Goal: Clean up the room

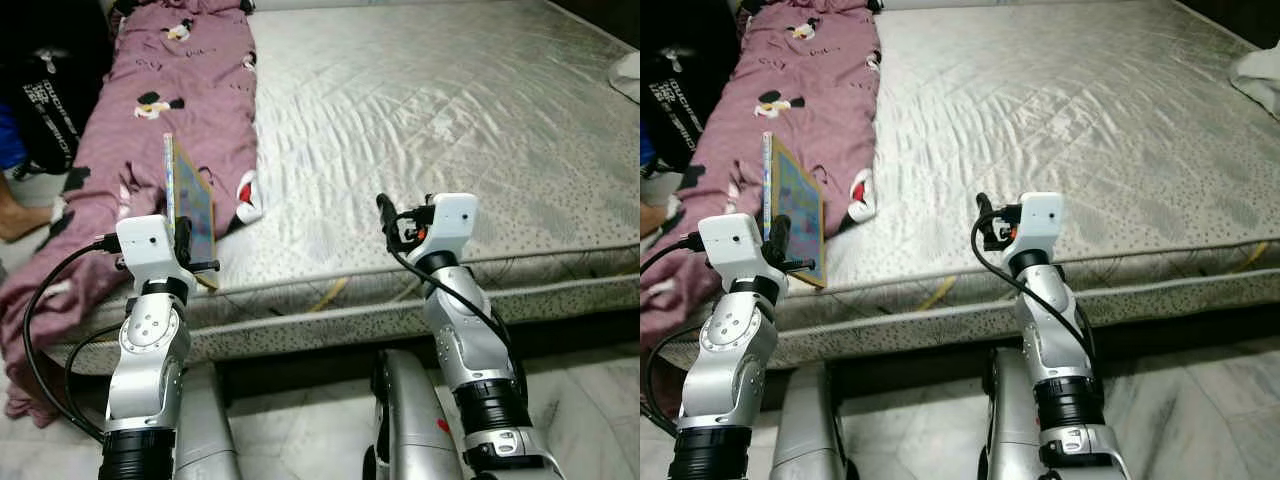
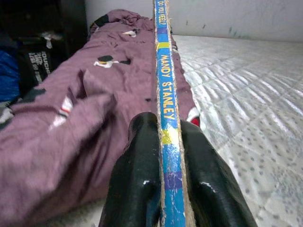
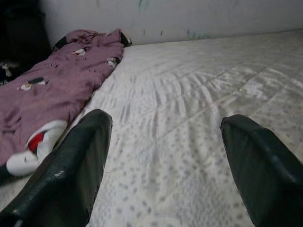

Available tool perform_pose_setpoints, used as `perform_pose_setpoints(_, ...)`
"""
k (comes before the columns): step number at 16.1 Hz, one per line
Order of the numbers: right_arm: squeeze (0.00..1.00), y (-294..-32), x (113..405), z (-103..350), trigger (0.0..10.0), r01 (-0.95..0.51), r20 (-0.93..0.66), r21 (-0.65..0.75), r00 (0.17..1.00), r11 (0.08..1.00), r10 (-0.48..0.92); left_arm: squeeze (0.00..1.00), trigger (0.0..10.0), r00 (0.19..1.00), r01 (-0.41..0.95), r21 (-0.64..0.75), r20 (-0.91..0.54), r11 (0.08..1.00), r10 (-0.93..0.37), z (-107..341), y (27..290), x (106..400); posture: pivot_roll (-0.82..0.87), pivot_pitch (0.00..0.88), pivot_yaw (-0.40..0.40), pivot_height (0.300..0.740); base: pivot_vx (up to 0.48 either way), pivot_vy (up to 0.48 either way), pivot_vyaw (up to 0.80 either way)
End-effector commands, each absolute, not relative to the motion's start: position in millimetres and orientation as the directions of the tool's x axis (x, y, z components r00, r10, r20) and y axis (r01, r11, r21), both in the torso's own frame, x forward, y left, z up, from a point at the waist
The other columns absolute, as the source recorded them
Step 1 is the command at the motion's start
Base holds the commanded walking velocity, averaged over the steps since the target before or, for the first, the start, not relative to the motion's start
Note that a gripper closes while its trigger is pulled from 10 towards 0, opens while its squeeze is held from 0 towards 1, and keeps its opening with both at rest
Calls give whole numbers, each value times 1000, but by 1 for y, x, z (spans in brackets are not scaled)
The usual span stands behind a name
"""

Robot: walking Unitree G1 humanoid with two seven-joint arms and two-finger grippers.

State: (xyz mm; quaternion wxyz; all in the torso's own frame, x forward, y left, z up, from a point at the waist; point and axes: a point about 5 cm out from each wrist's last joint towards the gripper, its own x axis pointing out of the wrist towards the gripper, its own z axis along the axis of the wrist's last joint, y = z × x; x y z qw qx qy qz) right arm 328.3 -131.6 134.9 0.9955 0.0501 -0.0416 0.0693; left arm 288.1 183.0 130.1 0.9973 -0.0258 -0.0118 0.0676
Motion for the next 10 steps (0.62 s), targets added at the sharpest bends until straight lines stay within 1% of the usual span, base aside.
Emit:
perform_pose_setpoints(1,0,-131,332,141,10000,-144,111,100,985,984,133,0,10000,988,-142,-35,60,989,144,138,185,289,13,0,13,562,0,0,0)
perform_pose_setpoints(10,0,-131,332,141,10000,-144,111,100,985,984,133,0,10000,988,-142,-35,60,989,144,138,185,289,13,0,13,562,0,0,0)
